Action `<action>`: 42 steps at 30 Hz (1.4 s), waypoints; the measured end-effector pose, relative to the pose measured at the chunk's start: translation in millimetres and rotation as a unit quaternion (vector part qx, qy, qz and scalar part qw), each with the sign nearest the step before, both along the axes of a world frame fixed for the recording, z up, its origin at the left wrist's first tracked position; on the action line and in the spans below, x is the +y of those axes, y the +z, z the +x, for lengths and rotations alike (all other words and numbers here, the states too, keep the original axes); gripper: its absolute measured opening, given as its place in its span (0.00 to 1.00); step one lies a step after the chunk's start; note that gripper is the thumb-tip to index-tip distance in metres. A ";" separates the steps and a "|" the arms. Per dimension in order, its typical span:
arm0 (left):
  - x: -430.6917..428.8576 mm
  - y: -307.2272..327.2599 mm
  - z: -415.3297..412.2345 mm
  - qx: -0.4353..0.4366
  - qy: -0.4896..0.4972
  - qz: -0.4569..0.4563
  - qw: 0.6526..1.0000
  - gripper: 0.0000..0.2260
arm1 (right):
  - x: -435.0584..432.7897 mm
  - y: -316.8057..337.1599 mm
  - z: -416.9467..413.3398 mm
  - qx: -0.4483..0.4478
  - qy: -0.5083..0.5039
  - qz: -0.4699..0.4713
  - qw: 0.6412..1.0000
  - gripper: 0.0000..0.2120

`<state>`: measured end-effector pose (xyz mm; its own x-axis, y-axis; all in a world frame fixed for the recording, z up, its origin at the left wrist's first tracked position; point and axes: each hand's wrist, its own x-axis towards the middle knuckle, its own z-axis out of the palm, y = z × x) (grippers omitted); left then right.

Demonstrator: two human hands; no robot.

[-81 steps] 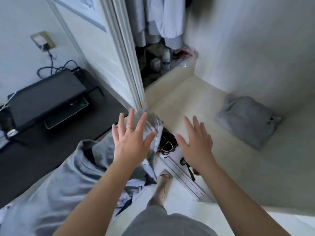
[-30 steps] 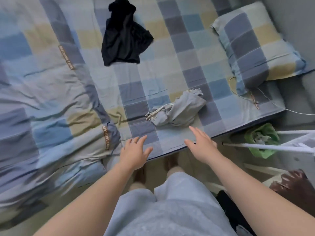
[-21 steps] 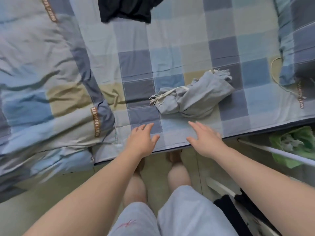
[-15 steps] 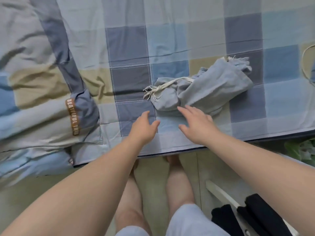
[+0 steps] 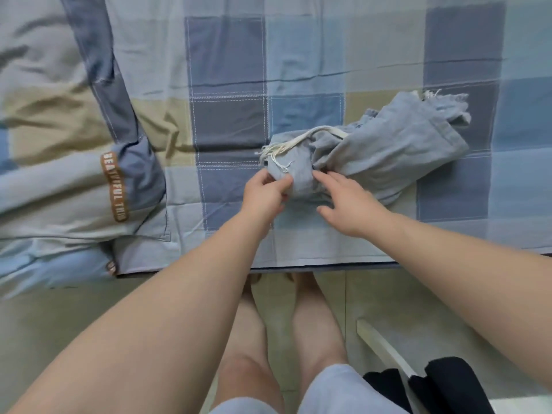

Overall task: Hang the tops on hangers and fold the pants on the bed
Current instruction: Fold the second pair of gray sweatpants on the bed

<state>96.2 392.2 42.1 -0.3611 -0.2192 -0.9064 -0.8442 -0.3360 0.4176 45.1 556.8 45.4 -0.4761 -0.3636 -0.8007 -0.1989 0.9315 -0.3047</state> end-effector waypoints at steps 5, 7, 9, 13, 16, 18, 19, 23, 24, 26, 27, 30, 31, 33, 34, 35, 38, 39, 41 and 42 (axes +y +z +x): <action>-6.5 102.7 9.0 0.070 -0.035 -0.002 0.997 0.07 | -3.0 84.8 -5.3 -0.013 -0.075 -0.084 0.994 0.36; -8.5 151.4 9.1 0.086 -0.032 -0.003 0.996 0.09 | -3.2 127.6 -5.5 -0.004 -0.096 -0.105 0.990 0.36; -9.3 204.5 4.2 0.122 -0.030 -0.012 0.992 0.10 | -3.0 170.2 -3.2 0.010 -0.114 -0.131 0.985 0.35; -10.3 309.6 -6.9 0.216 -0.065 -0.025 0.974 0.08 | -5.1 249.9 3.2 0.062 -0.157 -0.204 0.964 0.28; -9.4 368.4 -9.8 0.281 -0.104 -0.008 0.954 0.08 | -5.5 303.0 5.7 0.089 -0.205 -0.270 0.937 0.25; -6.6 399.4 -9.4 0.312 -0.134 0.004 0.940 0.09 | -1.7 334.2 7.0 0.074 -0.262 -0.324 0.906 0.30; -4.9 413.7 -8.6 0.324 -0.152 0.005 0.934 0.06 | 1.6 349.3 6.6 0.073 -0.287 -0.343 0.891 0.34; 2.2 462.0 -5.5 0.370 -0.179 -0.013 0.911 0.11 | 18.4 406.9 -3.7 0.101 -0.265 -0.402 0.870 0.37; 3.9 472.4 -5.4 0.383 -0.173 -0.019 0.907 0.11 | 21.4 417.8 -7.7 0.106 -0.224 -0.410 0.878 0.31; 6.3 492.5 -7.1 0.410 -0.164 -0.026 0.897 0.10 | 25.1 439.2 -14.0 0.101 -0.172 -0.420 0.885 0.17; 5.7 501.0 -9.7 0.422 -0.160 -0.035 0.892 0.09 | 25.7 449.2 -16.6 0.097 -0.170 -0.428 0.883 0.14; -0.9 525.6 -19.8 0.469 -0.140 -0.069 0.869 0.07 | 24.3 481.5 -25.9 0.115 -0.176 -0.466 0.859 0.10; -3.5 533.5 -24.2 0.484 -0.135 -0.077 0.861 0.06 | 22.7 492.5 -29.2 0.119 -0.178 -0.480 0.851 0.07; -6.7 547.8 -33.0 0.506 -0.123 -0.072 0.851 0.06 | 18.2 515.2 -34.9 0.129 -0.181 -0.503 0.835 0.05; -8.3 552.8 -37.5 0.515 -0.122 -0.068 0.846 0.06 | 16.1 525.9 -38.4 0.134 -0.184 -0.515 0.826 0.08; -10.1 555.9 -41.9 0.522 -0.126 -0.069 0.841 0.06 | 14.7 536.4 -41.9 0.140 -0.189 -0.527 0.817 0.11; -11.8 557.5 -52.7 0.531 -0.169 -0.059 0.828 0.12 | 16.4 565.3 -54.2 0.147 -0.210 -0.553 0.793 0.12; -10.5 554.1 -55.4 0.521 -0.191 -0.041 0.831 0.17 | 18.9 573.0 -58.0 0.152 -0.220 -0.565 0.781 0.14; -1.5 543.2 -59.5 0.488 -0.232 -0.014 0.841 0.23 | 25.0 586.4 -64.7 0.164 -0.246 -0.585 0.755 0.16; 5.7 536.3 -60.7 0.472 -0.254 -0.030 0.844 0.23 | 27.9 593.7 -67.1 0.167 -0.261 -0.592 0.744 0.14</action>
<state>35.5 397.9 578.4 -0.9769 0.1459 -0.1558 -0.1554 0.0145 0.9877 -22.0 584.7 639.1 -0.9007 -0.4148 0.1290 -0.1535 0.0262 -0.9878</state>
